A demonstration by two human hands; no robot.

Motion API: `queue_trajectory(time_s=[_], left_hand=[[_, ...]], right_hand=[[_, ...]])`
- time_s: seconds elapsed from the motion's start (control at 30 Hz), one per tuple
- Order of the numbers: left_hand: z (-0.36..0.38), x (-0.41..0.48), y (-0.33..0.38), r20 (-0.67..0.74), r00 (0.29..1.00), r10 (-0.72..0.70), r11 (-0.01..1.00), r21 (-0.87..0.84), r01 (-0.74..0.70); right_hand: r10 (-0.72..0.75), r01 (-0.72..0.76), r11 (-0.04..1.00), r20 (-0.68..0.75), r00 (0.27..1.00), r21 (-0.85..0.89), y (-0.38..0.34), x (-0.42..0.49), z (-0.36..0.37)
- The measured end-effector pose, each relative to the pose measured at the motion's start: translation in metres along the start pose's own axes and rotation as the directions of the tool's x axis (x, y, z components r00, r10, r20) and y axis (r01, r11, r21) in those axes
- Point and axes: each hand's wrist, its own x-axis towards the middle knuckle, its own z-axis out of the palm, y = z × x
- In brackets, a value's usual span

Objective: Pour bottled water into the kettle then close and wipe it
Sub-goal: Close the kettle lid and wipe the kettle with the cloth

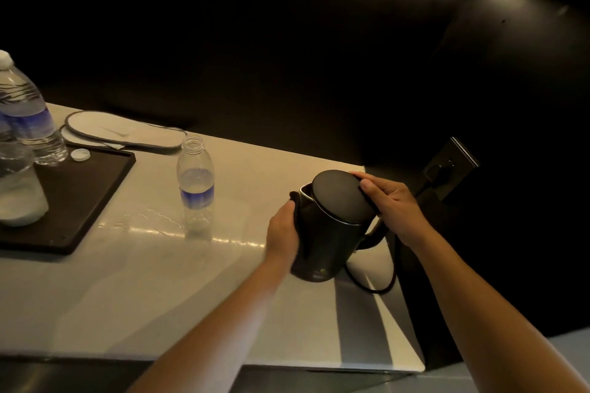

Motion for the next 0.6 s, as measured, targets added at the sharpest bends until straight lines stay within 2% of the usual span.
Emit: queue_trajectory(time_s=[0.1, 0.2, 0.37, 0.43, 0.6], left_hand=[[-0.006, 0.014, 0.027, 0.183, 0.975, -0.126, 0.990, 0.078, 0.114], [-0.001, 0.030, 0.055, 0.291, 0.933, -0.212, 0.971, 0.173, 0.167], [0.001, 0.037, 0.055, 0.291, 0.913, -0.285, 0.945, 0.248, 0.216], [-0.003, 0.031, 0.041, 0.265, 0.927, -0.263, 0.959, 0.179, 0.221], [-0.005, 0.015, 0.012, 0.222, 0.973, -0.057, 0.998, 0.021, 0.054]], right_hand=[[0.015, -0.015, 1.000, 0.000, 1.000, -0.013, -0.003, 0.001, 0.000], [0.022, -0.022, 0.997, -0.006, 1.000, -0.072, -0.004, 0.001, 0.000], [-0.026, 0.022, 0.992, -0.032, 0.999, -0.127, -0.006, -0.006, 0.001], [-0.036, 0.027, 0.988, -0.058, 0.998, -0.155, -0.003, -0.009, 0.003], [-0.067, 0.038, 0.980, -0.147, 0.987, -0.193, 0.004, -0.019, 0.010]])
